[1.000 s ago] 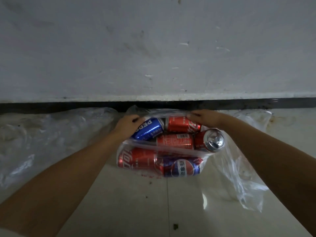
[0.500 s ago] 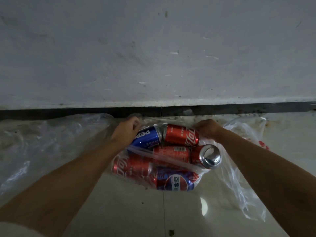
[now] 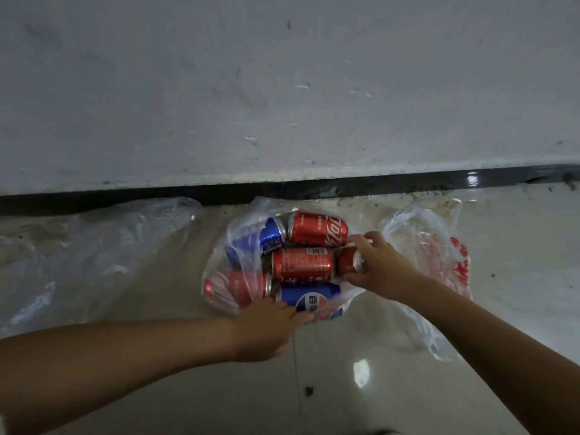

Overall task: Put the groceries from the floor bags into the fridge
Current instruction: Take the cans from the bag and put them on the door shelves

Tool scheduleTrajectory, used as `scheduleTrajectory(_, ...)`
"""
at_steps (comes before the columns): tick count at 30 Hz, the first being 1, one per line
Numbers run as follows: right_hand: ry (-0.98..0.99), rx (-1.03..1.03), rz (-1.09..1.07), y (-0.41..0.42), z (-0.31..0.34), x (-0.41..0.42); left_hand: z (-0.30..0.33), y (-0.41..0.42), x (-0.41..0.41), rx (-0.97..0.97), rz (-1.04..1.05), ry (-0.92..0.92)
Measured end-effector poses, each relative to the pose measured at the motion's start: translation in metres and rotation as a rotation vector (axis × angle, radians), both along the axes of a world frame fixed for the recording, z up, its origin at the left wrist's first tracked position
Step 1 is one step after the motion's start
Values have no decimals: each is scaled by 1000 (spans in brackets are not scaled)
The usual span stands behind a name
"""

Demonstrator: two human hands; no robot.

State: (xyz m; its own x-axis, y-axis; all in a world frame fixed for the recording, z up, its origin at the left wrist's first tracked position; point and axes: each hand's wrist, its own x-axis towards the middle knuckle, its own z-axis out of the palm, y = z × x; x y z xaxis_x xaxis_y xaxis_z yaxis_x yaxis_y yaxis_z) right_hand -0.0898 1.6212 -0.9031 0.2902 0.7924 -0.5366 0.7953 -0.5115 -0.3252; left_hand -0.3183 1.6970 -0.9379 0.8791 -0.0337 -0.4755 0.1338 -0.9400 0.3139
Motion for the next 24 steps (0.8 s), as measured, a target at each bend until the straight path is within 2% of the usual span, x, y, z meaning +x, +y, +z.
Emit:
scheduleTrajectory(3,-17,-39,-46,-2,-3,0,-24,-23,-16,14,-88,-9)
scheduleTrajectory(5,-2,33,-93,-2,-7,-4,-34,-27,-32,33,-105,22)
scheduleTrajectory(7,44,129,-157,-4,-11,-6,-47,-18,-52,69,-146,-38)
scheduleTrajectory(9,130,209,-255,-10,-17,-5,-52,3,-70,93,-95,-80)
scheduleTrajectory(11,229,304,-352,-18,-22,-3,-47,30,-85,118,55,-150)
scheduleTrajectory(15,357,423,-452,-24,-23,-7,-23,60,-98,238,348,-125)
scheduleTrajectory(20,364,439,-459,-24,-25,-8,-22,65,-82,10,970,-7)
scheduleTrajectory(24,393,435,-523,-27,-28,1,-20,88,-63,-276,1436,-120)
